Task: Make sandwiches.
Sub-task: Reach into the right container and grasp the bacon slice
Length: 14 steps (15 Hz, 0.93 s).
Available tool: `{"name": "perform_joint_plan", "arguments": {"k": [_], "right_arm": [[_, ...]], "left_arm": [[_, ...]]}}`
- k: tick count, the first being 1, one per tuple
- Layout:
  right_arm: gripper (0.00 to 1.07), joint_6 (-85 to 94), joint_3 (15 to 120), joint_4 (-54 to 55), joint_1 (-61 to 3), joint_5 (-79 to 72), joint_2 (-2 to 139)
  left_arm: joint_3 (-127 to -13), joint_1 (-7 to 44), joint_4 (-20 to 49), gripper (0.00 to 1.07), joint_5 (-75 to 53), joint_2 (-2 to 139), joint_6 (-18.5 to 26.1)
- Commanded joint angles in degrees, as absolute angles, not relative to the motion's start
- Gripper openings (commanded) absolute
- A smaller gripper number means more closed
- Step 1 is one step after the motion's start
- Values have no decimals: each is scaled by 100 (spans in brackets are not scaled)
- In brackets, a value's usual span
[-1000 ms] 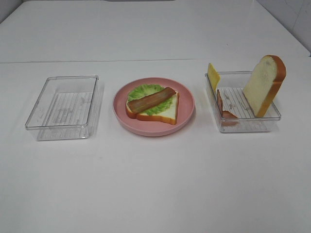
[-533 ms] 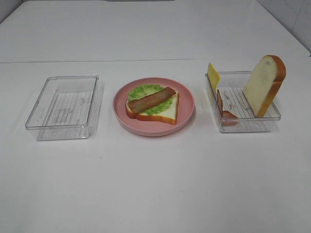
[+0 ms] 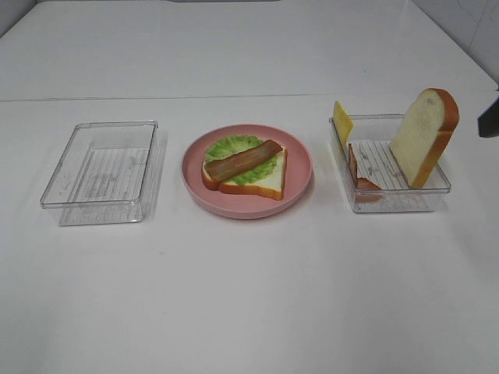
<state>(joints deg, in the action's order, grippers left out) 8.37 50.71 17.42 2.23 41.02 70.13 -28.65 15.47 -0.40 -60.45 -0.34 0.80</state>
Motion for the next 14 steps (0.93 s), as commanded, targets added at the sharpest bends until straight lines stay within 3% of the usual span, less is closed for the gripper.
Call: {"name": "perform_joint_plan", "arguments": {"k": [1,4,10,14], "right_arm": [[71,1089,5827,2355,258,4704,7872],[71,1306,6635,2779,235,5329,8663],[71,911,7872,1868,-951,5437,9941],[66,659,8646,1702,-1203,5947,10858]], "left_arm": [[-2853,1536,0,80,-5987,-149,92],[-2853,1536,0,80,-5987,-166,92],[-2853,1536,0,80,-5987,-166,92],[-2853,1536,0,80,-5987,-166,92]]}}
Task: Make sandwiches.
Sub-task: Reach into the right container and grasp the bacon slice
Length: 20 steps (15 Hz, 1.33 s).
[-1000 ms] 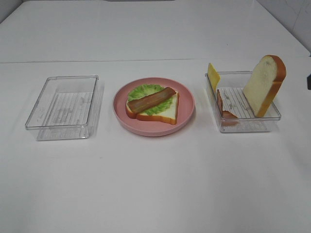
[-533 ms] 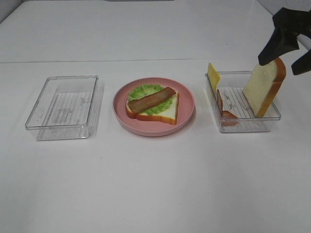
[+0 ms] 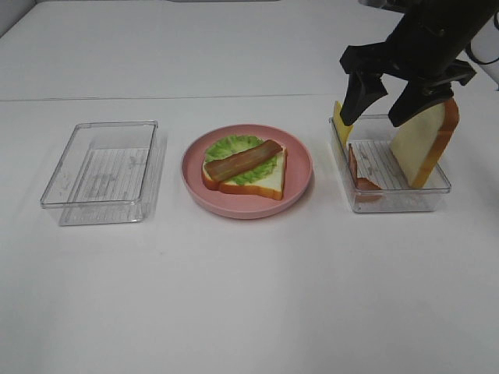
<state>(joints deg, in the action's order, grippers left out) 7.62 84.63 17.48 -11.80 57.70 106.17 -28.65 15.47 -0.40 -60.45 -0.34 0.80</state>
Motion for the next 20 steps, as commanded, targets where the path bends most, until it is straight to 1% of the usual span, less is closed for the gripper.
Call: {"name": "perform_joint_plan", "arguments": {"k": [1,3,7,11,12,13,14,16,17,18,20], "right_arm": [[64,619,8761,1707,-1203,5959,11041],[61,613,8841,1690,-1203,5947,11299],[60,613,8846,1702,-1203,5798,11688],[52,613,8846,1707,-1203,5495,11883],[45,613,8846,1713,-1203,5489,11969],[41,613,8846,1713,-1203,5489,11986],[34,613,8846,1702,-1203,5489,11992],[14,613,8846,1702,-1203,5477,11986],[5,613,8846,1702,-1203,5495,11986],[0,613,8846,1702,-1203,5541,11986],[0,619,8846,1713,-1203,5598,11935]], "left_arm": [[-2853,1536,0,80,-5987,-166,92],[-2853,1536,0,80,-5987,-166,92],[-2853,1536,0,80,-5987,-166,86],[-2853,1536,0,80,-5987,-166,86],[-2853,1536,0,80,-5987,-166,86],[-2853,1536,0,80,-5987,-166,86],[-2853,1536,0,80,-5987,-166,86],[-2853,1536,0,80,-5987,-166,86],[-2853,1536,0,80,-5987,-166,86],[-2853,1536,0,80,-5987,-166,86],[-2853,1536,0,80,-5987,-166,86]]}}
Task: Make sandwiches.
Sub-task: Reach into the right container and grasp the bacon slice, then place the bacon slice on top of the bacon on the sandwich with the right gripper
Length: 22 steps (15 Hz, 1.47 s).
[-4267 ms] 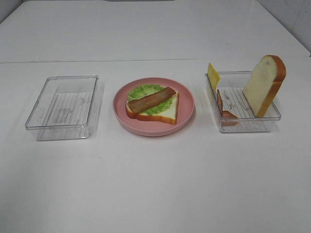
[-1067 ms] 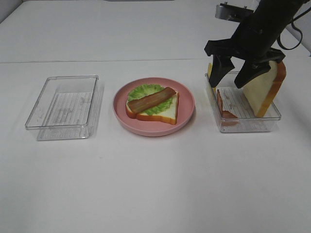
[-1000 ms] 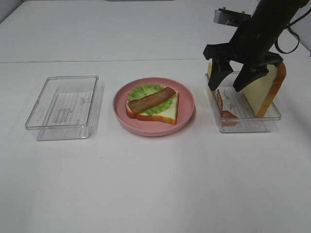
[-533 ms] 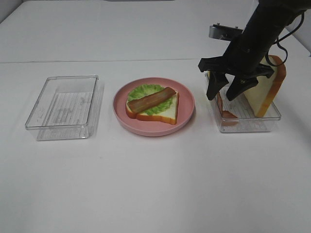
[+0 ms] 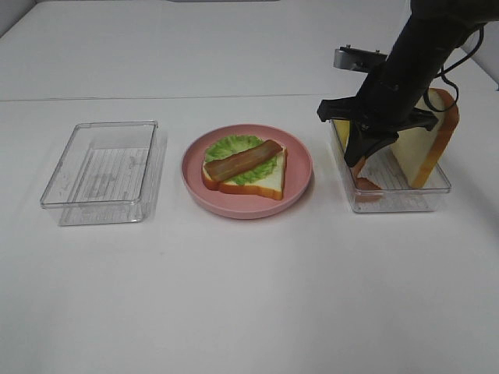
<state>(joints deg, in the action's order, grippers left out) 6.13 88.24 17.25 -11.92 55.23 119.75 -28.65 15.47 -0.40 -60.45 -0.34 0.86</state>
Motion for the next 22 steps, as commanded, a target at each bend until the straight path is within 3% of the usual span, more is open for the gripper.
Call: {"name": "perform_joint_plan", "arguments": {"k": [1,8,15,22], "right_arm": [[0,619,8846,1707,-1203,5598,11918],[0,710,8846,2086,-1203,6045,10772],[0,2108,8841,4670,-1209,5987,10520],[0,3231,8841,6939,-1375,5220,11184]], "left_arm": [[-2853,1536,0,80,-5987,-166,86],[-2853,1536,0,80,-5987,-166,86],[-2853,1536,0,80,-5987,-166,86],[-2853,1536,0,80,-5987,-166,86]]}}
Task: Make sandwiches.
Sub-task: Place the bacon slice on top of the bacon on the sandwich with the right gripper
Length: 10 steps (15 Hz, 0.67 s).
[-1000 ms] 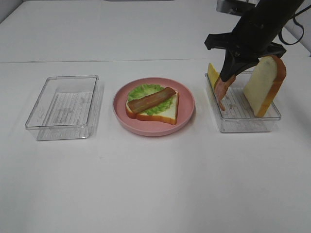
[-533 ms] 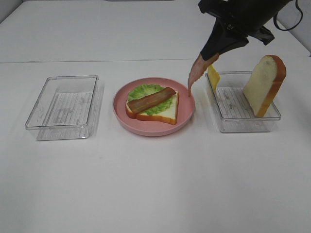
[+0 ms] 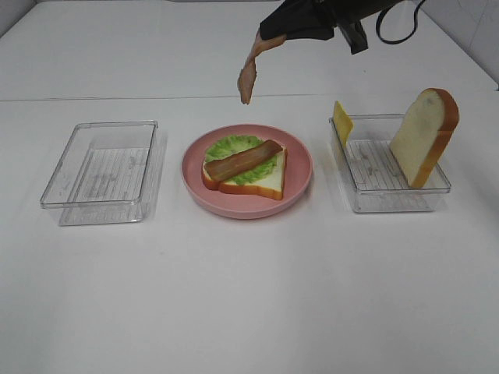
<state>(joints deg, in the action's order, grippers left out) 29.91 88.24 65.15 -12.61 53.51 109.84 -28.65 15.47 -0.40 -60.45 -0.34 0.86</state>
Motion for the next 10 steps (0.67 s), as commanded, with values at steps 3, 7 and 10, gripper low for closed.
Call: {"name": "perform_joint_plan", "arguments": {"k": [3,7,10], "right_arm": [[0,3661,8841,8090,-1742,4813,11918],[0,4257,8841,9345,-1919,4423,12594],[0,3988,8841,8766,-1919,4354,12829]], "left_arm": [[-2853,1536,0,80,-5987,-166,86],[-2853,1536,0,80,-5987,-166,86],[-2853,1536,0,80,-5987,-166,86]]}}
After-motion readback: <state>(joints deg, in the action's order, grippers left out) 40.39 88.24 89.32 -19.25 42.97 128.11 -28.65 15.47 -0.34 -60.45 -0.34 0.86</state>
